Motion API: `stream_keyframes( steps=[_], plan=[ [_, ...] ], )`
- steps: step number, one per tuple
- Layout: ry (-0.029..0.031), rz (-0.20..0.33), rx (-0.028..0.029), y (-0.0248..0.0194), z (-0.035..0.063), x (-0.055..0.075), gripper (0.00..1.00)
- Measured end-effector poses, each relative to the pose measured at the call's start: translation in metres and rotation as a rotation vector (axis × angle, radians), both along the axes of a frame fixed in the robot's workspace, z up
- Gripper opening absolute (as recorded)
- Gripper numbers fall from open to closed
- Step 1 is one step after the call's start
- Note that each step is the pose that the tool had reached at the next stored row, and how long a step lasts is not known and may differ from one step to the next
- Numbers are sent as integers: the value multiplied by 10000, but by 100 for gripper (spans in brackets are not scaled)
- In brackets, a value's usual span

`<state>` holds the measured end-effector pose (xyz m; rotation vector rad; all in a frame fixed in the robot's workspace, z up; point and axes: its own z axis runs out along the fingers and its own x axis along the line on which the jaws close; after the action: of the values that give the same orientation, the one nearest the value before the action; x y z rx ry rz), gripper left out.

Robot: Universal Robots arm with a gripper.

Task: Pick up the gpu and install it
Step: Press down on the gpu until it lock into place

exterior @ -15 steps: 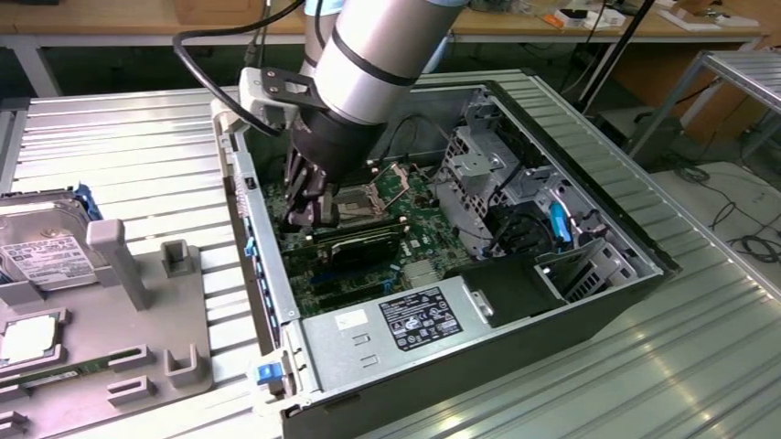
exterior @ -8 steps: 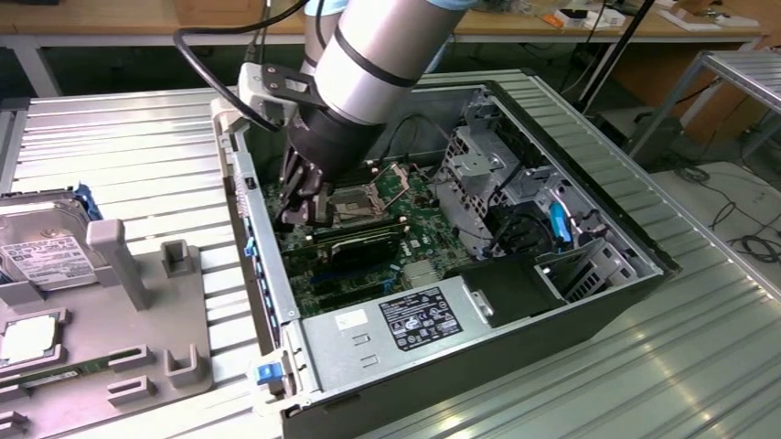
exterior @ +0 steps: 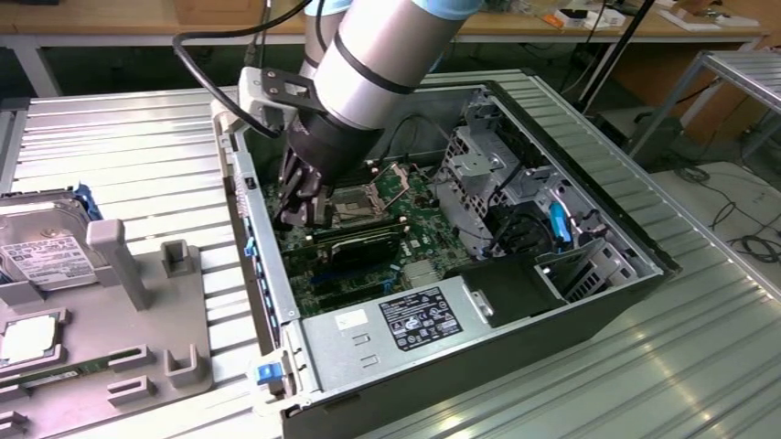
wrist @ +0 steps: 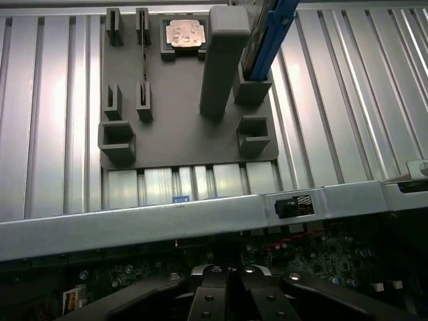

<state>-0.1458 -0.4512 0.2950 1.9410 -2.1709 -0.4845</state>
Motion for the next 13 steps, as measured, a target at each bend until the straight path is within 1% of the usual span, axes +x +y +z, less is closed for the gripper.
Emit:
stream_keyframes(
  steps=[2, 4, 5, 6, 7, 8, 9, 13],
  plan=[
    [4, 1, -9, -1, -17, -2, 11],
    [2, -1, -3, -4, -24, -4, 11],
    [22, -1, -4, -7, -25, -3, 11],
    [192, 14, -120, -7, -26, -1, 11],
    [266, 20, -187, -8, -25, -4, 11],
    [367, 46, -296, -7, -26, -4, 11],
    [382, 58, -319, -7, -26, -4, 11],
    [386, 66, -325, -8, -25, -4, 11]
  ],
)
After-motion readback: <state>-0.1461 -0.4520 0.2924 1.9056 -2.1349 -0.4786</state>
